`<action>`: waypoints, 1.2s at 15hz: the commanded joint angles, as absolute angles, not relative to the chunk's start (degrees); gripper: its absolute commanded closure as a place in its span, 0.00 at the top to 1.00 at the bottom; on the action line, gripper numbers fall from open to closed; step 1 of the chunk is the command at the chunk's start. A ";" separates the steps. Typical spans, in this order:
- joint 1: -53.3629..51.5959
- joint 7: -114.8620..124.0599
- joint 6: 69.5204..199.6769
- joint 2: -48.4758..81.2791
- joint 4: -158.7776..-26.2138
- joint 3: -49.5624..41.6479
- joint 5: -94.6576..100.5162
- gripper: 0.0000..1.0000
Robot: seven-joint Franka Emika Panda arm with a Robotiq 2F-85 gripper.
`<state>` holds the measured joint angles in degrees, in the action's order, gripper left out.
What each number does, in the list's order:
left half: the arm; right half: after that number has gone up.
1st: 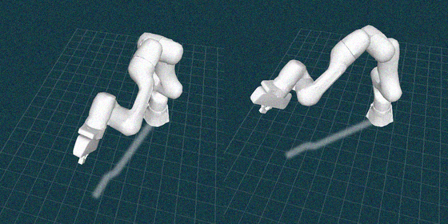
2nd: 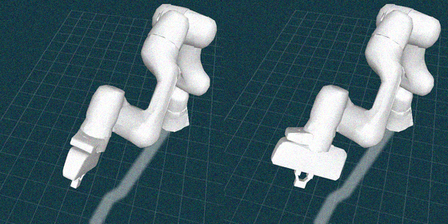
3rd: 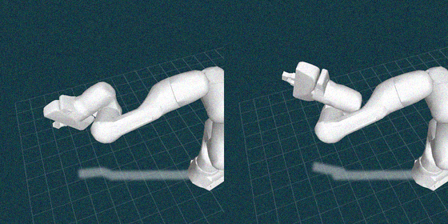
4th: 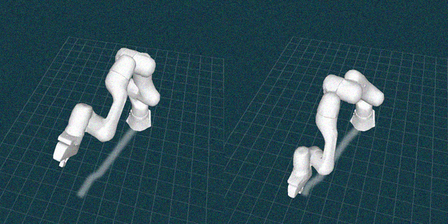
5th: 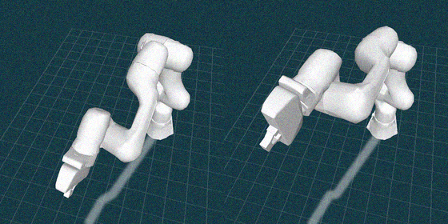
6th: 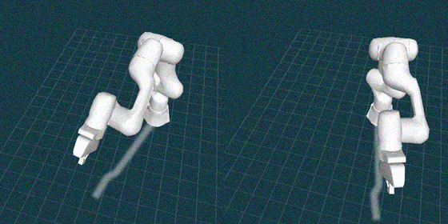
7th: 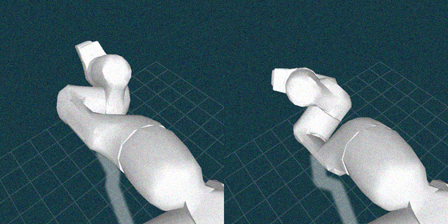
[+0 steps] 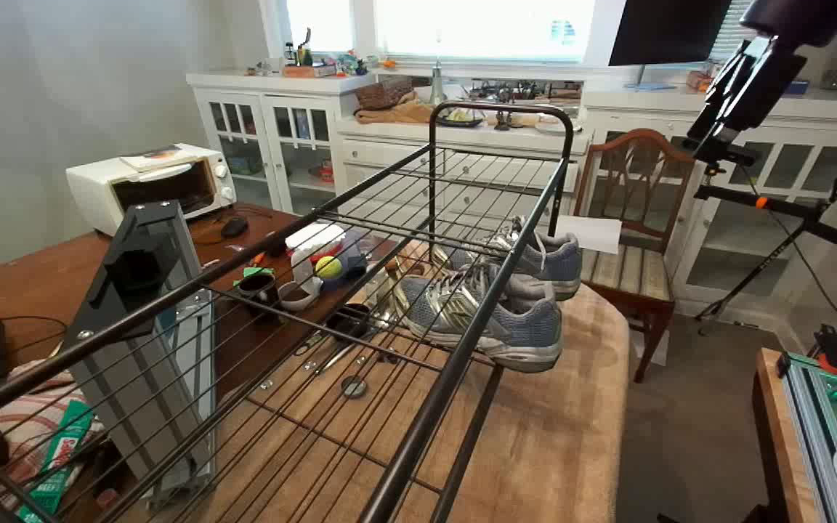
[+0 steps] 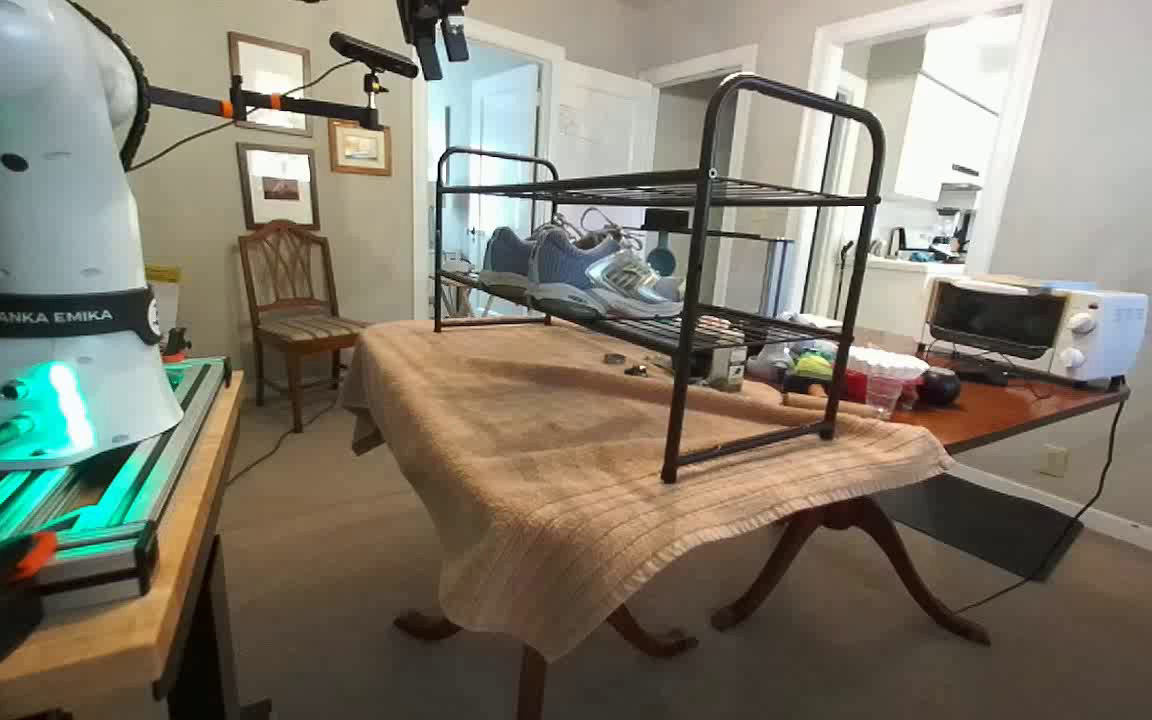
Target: Move the right sneaker to the topmost shelf on the shoe rack.
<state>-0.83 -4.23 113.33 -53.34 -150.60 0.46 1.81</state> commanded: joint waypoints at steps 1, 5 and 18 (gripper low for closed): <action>-1.15 -4.00 113.23 -53.29 -150.50 0.25 2.04 1.00; -1.14 -4.00 113.23 -53.29 -150.50 0.25 2.04 1.00; 5.59 8.54 122.66 -45.89 -150.57 2.37 3.13 1.00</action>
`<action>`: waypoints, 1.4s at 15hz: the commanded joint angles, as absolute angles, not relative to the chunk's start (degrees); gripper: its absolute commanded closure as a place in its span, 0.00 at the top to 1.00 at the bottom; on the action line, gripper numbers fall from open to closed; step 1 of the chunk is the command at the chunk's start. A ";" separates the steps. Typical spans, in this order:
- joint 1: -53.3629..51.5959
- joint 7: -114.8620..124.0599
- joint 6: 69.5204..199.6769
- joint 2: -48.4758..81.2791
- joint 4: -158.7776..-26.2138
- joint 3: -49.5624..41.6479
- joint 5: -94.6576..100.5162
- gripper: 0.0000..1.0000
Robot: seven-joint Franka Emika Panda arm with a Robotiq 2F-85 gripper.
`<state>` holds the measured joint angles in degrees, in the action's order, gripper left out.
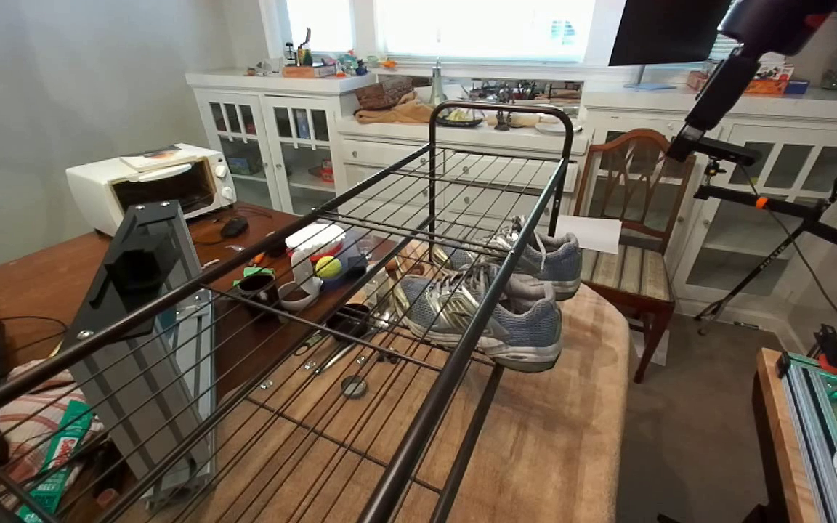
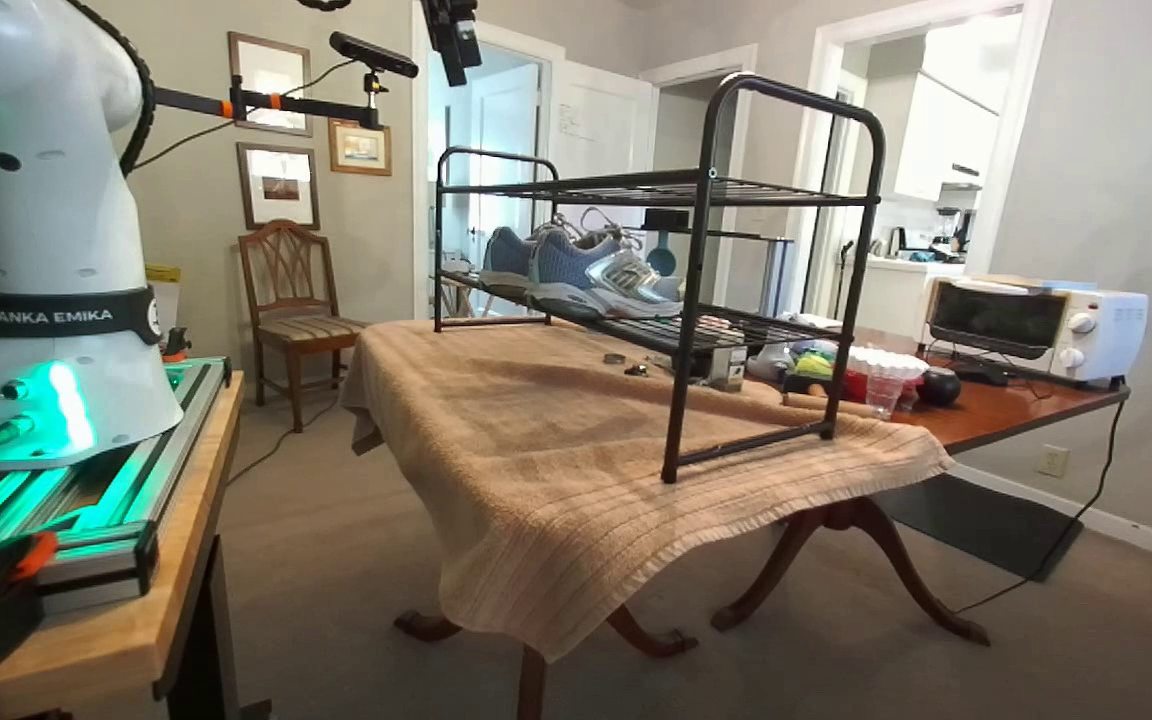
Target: Move the right sneaker to the topmost shelf on the shoe rack.
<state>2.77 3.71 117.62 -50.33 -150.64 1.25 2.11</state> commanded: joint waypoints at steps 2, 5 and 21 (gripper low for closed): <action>6.33 9.65 126.48 -42.91 -150.65 2.20 2.81 1.00; 7.11 10.58 130.84 -38.23 -150.74 2.24 2.89 1.00; 7.45 5.63 139.42 -26.04 -151.00 -2.11 2.97 1.00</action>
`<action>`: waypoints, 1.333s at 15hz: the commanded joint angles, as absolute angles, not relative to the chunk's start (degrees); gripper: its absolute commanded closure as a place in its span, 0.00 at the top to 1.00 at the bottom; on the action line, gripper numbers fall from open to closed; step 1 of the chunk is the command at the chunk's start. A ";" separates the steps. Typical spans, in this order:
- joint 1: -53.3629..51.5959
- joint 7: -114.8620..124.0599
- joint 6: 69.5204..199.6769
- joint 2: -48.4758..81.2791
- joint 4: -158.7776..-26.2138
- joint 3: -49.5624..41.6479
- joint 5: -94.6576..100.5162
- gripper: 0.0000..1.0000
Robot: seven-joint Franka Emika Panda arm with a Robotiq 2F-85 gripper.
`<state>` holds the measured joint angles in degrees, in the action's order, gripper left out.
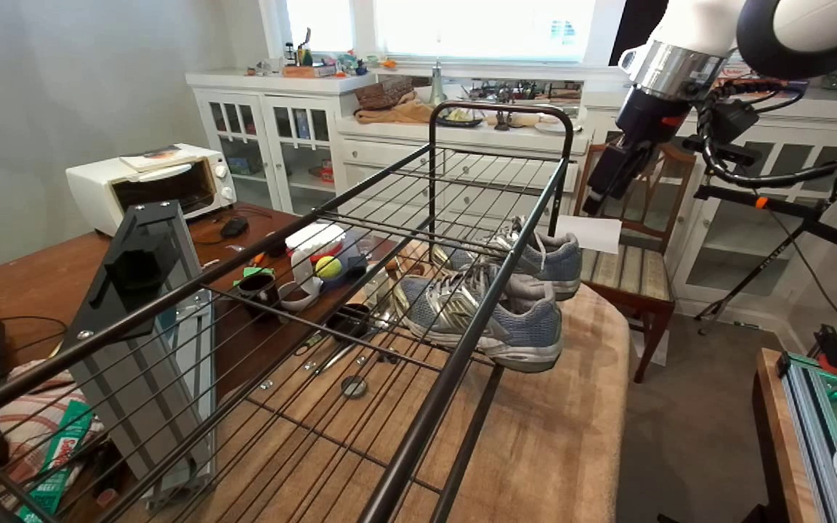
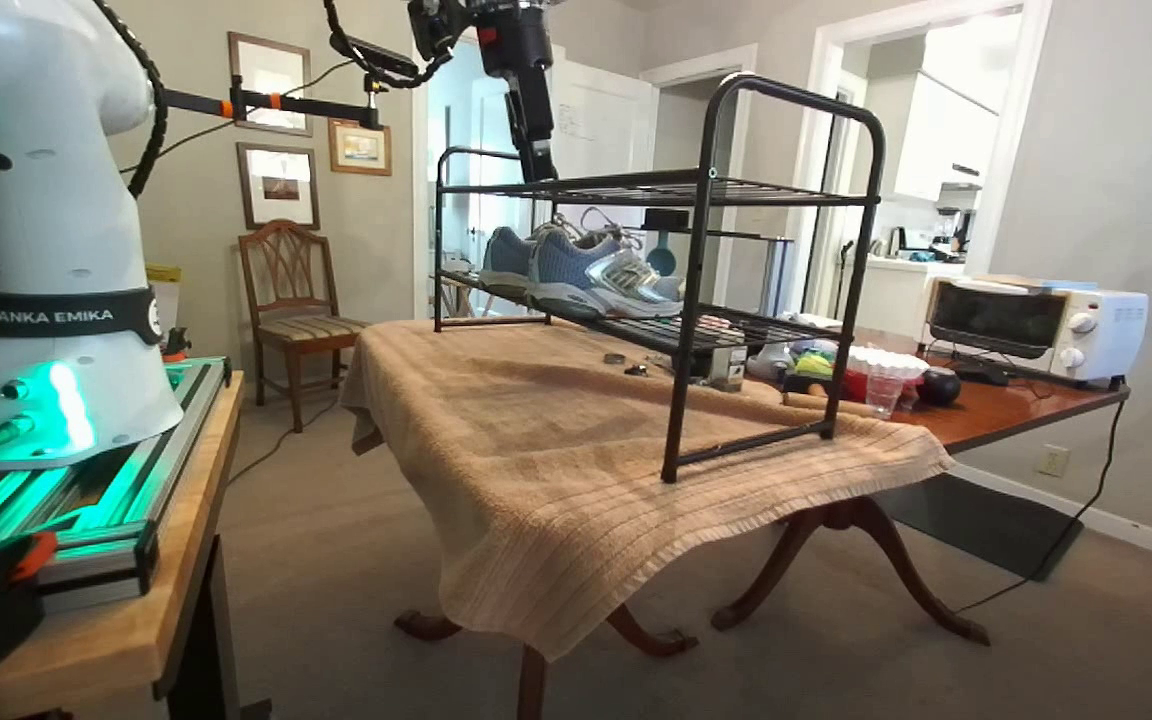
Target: Move the right sneaker to the topmost shelf on the shoe rack.
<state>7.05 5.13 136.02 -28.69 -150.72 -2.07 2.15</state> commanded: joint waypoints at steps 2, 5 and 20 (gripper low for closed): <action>8.21 7.38 142.31 -24.52 -151.23 -1.48 3.61 1.00; 8.72 8.71 145.02 -22.44 -151.26 -1.11 4.02 1.00; 10.05 14.79 158.83 -15.50 -154.72 1.33 6.67 1.00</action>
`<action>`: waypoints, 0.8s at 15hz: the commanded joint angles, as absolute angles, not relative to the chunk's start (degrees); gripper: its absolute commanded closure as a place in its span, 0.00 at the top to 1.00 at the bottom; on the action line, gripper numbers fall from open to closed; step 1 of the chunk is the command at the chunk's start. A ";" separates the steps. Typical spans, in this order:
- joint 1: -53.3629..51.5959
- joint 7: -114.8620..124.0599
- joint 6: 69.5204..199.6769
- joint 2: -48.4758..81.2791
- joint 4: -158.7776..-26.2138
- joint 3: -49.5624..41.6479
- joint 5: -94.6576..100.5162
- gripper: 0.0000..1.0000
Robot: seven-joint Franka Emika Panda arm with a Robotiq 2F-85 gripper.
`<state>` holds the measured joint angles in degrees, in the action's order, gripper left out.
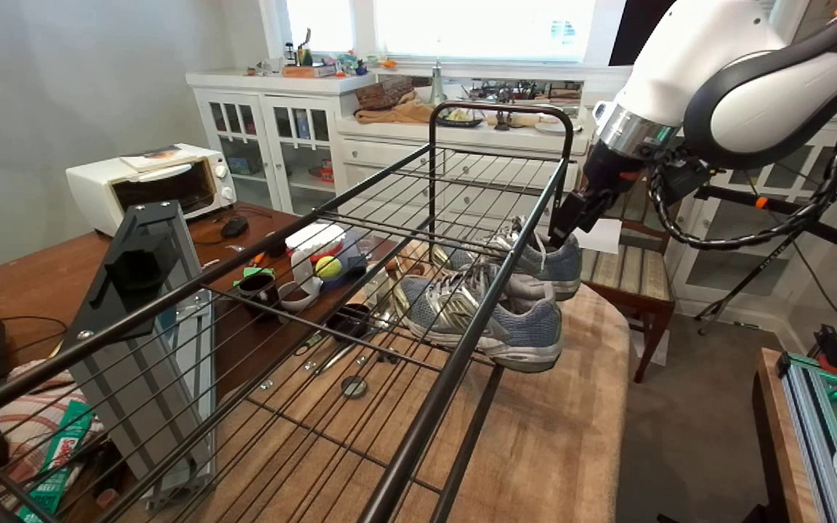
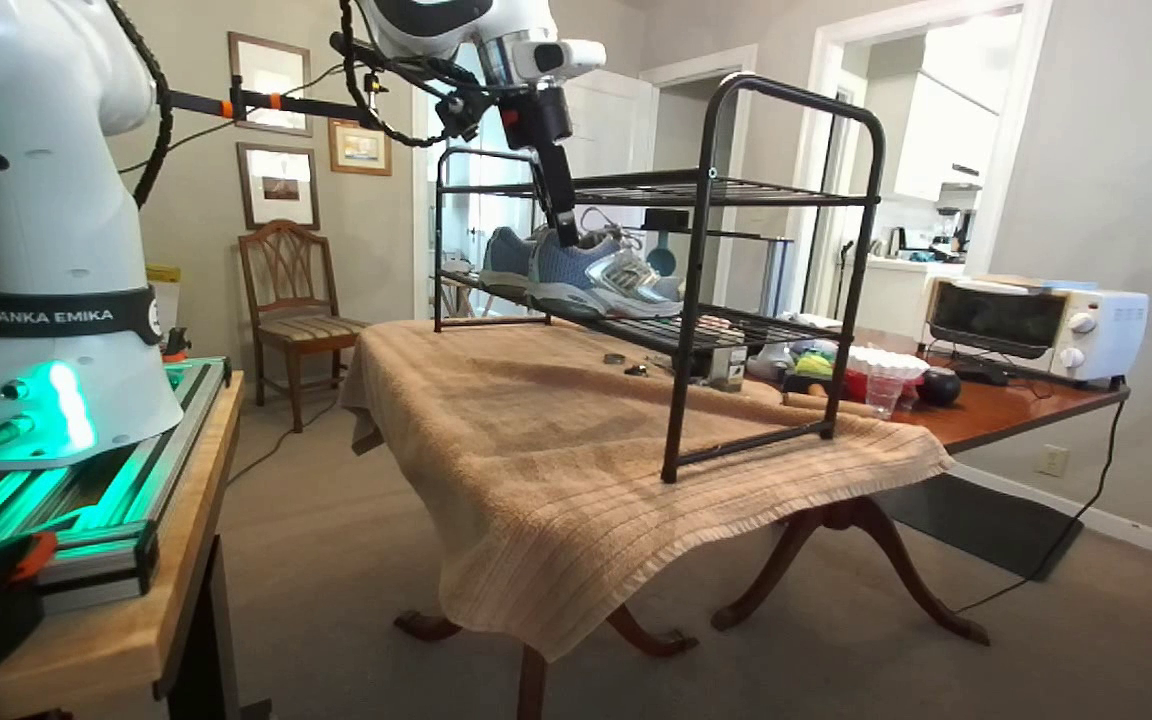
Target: Move the right sneaker to the topmost shelf on the shoe rack.
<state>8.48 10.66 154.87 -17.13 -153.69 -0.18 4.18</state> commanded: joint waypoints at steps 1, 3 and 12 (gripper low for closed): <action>10.44 15.83 159.66 -15.08 -154.80 1.72 7.31 1.00; 11.32 18.13 160.34 -14.38 -154.82 2.46 8.92 1.00; 11.44 24.36 156.82 -12.73 -153.56 3.33 9.10 0.27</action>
